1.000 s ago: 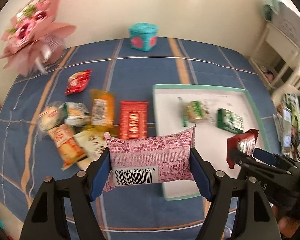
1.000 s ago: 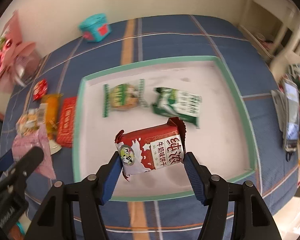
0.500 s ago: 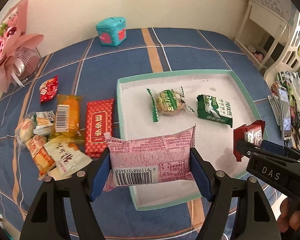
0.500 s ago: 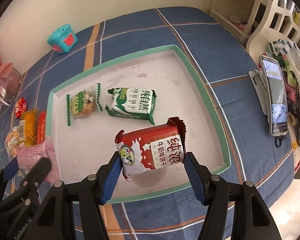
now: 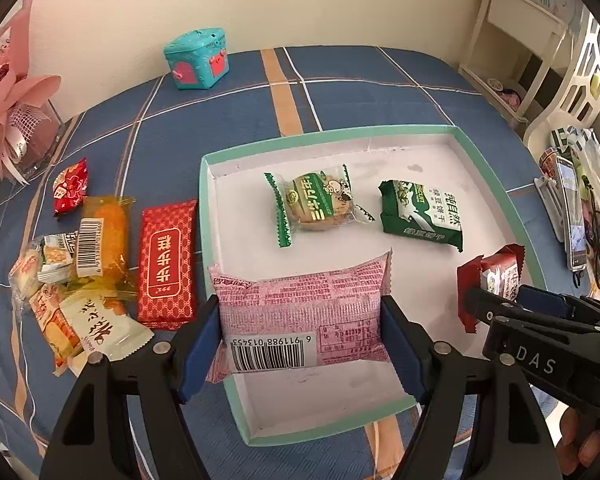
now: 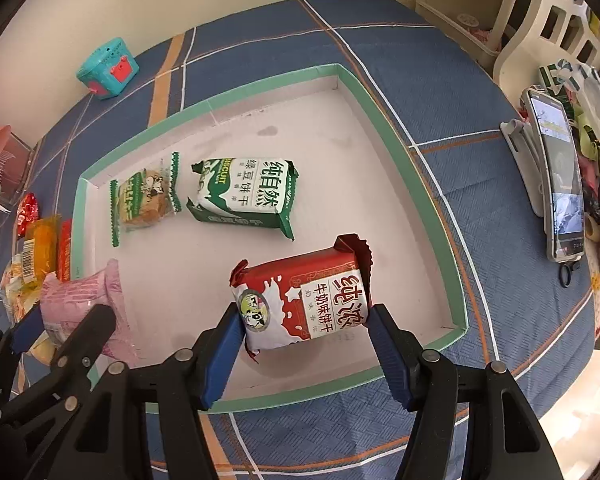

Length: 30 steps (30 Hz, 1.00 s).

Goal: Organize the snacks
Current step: 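Open both grippers to drop the packs into the tray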

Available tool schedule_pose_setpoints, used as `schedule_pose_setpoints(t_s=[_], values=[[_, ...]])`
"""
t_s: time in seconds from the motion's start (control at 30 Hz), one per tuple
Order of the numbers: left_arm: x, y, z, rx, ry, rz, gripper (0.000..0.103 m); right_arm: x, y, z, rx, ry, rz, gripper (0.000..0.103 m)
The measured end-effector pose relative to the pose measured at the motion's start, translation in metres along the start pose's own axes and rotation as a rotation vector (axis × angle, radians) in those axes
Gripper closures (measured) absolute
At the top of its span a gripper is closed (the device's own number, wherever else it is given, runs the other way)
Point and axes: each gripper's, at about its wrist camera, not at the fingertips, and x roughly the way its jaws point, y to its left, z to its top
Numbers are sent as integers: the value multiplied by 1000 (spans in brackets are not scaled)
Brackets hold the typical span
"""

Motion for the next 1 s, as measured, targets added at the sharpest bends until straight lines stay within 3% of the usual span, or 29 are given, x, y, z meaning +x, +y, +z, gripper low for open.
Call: schedule_pose_setpoints(t_s=[0.37, 0.67, 0.8, 1.0], values=[[14, -4, -3, 22, 47, -15, 25, 7, 2, 4, -2, 0, -8, 35], [9, -8, -3, 46, 31, -25, 23, 4, 4, 5, 3, -13, -11, 35], [5, -7, -1, 49, 3, -2, 10, 2, 1, 3, 16, -16, -16, 35], [3, 3, 1, 7, 6, -1, 9, 2, -2, 2, 18, -16, -12, 35]])
